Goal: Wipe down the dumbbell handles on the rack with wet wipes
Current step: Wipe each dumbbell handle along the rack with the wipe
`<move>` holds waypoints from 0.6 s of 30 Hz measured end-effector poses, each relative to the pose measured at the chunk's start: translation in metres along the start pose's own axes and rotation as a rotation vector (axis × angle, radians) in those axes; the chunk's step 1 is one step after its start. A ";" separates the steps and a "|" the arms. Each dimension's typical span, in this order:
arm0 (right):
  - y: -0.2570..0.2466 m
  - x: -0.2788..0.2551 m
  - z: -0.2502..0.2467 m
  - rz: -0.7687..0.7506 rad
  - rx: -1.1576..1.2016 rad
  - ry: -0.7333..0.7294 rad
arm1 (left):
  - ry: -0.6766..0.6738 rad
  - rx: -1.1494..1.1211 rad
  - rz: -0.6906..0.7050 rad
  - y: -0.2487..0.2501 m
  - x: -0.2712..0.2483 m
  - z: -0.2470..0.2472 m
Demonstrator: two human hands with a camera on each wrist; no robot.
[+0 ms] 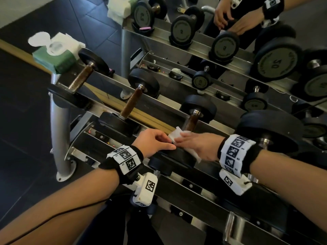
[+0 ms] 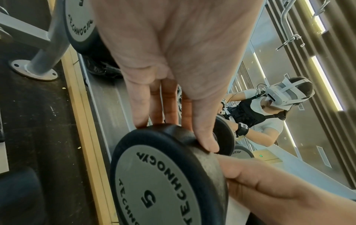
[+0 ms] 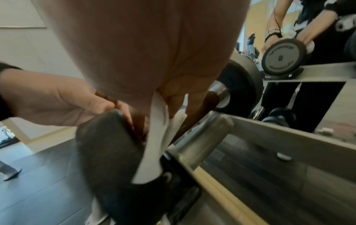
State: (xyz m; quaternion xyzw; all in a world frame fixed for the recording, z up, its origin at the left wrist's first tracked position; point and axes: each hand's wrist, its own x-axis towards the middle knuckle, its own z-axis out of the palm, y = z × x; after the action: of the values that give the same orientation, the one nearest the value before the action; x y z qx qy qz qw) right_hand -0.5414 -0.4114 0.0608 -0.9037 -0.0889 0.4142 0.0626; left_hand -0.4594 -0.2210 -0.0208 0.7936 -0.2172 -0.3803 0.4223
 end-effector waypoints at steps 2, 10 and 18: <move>0.011 0.003 -0.008 0.057 0.034 0.050 | -0.009 0.003 0.002 -0.001 0.001 -0.001; 0.027 0.006 0.000 0.149 0.144 0.269 | -0.033 0.008 -0.008 0.000 0.003 -0.003; 0.025 0.009 0.011 0.027 0.201 0.202 | -0.074 0.042 -0.021 0.006 0.007 -0.007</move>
State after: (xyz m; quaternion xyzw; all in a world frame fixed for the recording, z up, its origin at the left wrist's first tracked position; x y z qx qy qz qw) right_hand -0.5413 -0.4336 0.0419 -0.9311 -0.0280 0.3288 0.1556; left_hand -0.4500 -0.2257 -0.0166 0.7900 -0.2324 -0.4093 0.3930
